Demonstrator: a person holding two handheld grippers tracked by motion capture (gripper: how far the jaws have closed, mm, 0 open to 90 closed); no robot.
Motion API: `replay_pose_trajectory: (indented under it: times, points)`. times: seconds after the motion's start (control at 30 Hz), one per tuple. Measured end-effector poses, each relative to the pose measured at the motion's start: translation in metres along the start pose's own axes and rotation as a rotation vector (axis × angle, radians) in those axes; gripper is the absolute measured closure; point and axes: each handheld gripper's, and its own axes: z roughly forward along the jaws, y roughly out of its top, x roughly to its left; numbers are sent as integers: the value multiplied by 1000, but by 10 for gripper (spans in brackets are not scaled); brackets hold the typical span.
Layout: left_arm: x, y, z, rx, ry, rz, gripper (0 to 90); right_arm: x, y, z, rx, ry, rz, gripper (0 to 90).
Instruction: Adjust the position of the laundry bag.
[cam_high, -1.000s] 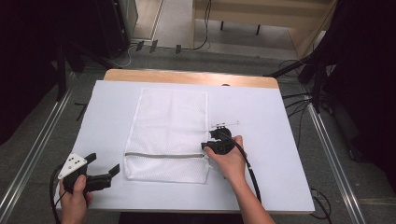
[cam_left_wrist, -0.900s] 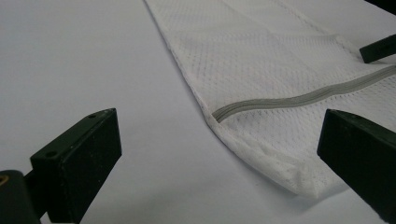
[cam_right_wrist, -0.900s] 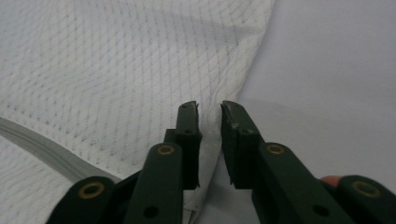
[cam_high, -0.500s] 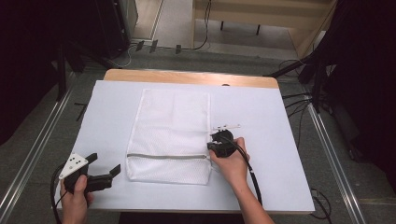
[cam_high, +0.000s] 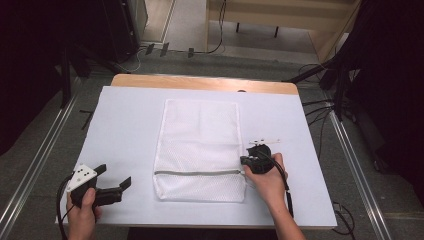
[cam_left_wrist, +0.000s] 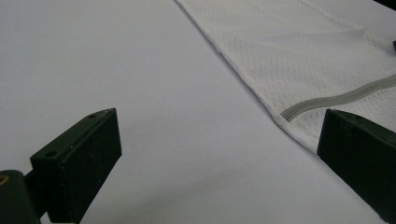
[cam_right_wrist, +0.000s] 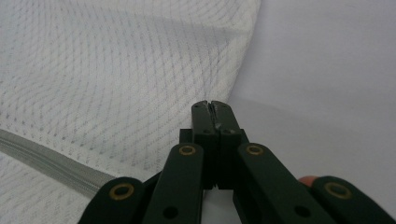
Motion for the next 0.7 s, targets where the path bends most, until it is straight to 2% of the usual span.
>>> replay_pose_trajectory:
  times: [0.3, 0.57, 0.67, 0.7]
  points:
    - [-1, 0, -1, -3, -3, -4, 0, -15, -8, -13, -19, -10, -2, 900]
    - [-4, 0, 0, -1, -3, 5, 0, -27, -17, -22, -28, -18, 16, 900]
    - [-5, 0, 0, -2, -5, 4, 0, -32, -21, -23, -32, -9, 28, 900]
    - [-5, 0, 0, 0, -6, 6, 0, -34, -22, -24, -42, 10, 37, 864]
